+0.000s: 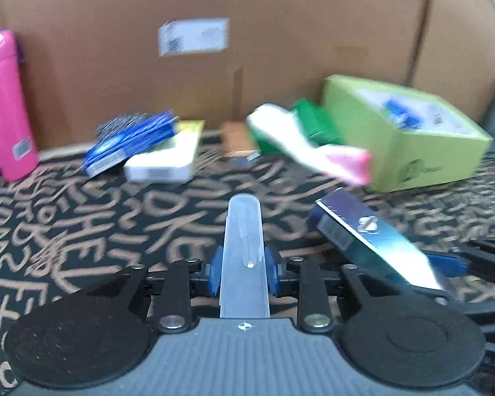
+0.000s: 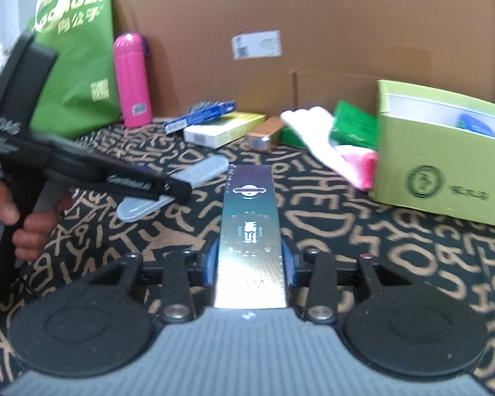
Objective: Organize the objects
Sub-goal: 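Carry the clear case and silver card into the green box and open both tools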
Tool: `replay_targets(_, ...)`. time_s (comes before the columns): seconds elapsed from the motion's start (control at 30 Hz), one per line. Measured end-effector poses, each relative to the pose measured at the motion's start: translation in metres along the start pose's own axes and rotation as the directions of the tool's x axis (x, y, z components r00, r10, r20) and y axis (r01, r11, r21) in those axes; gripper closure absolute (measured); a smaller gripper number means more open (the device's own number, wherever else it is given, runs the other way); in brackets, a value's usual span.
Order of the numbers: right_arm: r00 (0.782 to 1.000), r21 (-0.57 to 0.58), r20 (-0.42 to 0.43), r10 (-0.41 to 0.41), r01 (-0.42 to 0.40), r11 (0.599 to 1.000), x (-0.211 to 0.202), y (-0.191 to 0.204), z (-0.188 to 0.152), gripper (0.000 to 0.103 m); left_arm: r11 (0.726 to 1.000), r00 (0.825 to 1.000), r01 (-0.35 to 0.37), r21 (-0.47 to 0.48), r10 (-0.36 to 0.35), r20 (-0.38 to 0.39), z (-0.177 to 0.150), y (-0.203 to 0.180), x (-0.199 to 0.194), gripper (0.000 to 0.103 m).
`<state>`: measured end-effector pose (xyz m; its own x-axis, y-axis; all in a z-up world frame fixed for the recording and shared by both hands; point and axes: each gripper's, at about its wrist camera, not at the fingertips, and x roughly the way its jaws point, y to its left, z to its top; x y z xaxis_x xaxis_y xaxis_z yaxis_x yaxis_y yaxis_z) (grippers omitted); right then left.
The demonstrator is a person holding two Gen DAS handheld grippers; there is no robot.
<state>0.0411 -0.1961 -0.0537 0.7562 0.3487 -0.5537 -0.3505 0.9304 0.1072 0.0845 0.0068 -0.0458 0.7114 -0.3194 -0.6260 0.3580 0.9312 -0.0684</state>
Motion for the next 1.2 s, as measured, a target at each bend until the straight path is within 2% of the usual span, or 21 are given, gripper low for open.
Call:
replay_targets(0.2,0.992,0.051,0.113,-0.063,0.058,0.997,-0.046,-0.030,0.007,0.065,0.990,0.985,0.121,0.068,-0.129,0.119,0.034,-0.046,-0.027,0.075)
replay_targets(0.37,0.958,0.077,0.226,-0.177,0.163,0.984,-0.076,-0.064,0.026,0.065,0.975,0.962,0.211,0.073,-0.220,0.164,0.070,-0.081,-0.022,0.075)
replay_targets(0.53,0.913,0.117,0.277,-0.299,0.277,0.954,-0.082,-0.107,0.046,0.065,0.970,0.954,0.228,0.084,-0.239,0.180,0.107,-0.115,0.003,0.075)
replay_targets(0.67,0.873,0.153,0.284,-0.396,0.367,0.918,-0.074,-0.146,0.064,0.065,0.974,0.959,0.217,0.070,-0.227,0.173,0.131,-0.133,0.037,0.075)
replay_targets(0.77,0.851,0.187,0.269,-0.450,0.412,0.892,-0.061,-0.175,0.076,0.065,0.979,0.967,0.198,0.054,-0.204,0.152,0.143,-0.143,0.065,0.075)
replay_targets(0.83,0.848,0.223,0.247,-0.469,0.421,0.879,-0.050,-0.194,0.079,0.065,0.980,0.971,0.194,0.041,-0.198,0.134,0.147,-0.148,0.081,0.075)
replay_targets(0.93,0.855,0.266,0.226,-0.468,0.408,0.873,-0.032,-0.214,0.079,0.065,0.981,0.974,0.192,0.038,-0.195,0.112,0.150,-0.156,0.100,0.075)
replay_targets(1.13,0.857,0.243,0.175,-0.484,0.439,0.865,-0.003,-0.228,0.076,0.065,0.980,0.976,0.191,0.062,-0.196,0.099,0.149,-0.164,0.121,0.074)
replay_targets(1.17,0.862,0.225,0.149,-0.485,0.448,0.865,0.003,-0.230,0.075,0.065,0.976,0.971,0.208,0.063,-0.214,0.103,0.147,-0.162,0.123,0.070)
replay_targets(1.2,0.866,0.209,0.128,-0.484,0.453,0.866,0.009,-0.232,0.073,0.060,0.973,0.968,0.225,0.055,-0.229,0.098,0.145,-0.160,0.125,0.049)
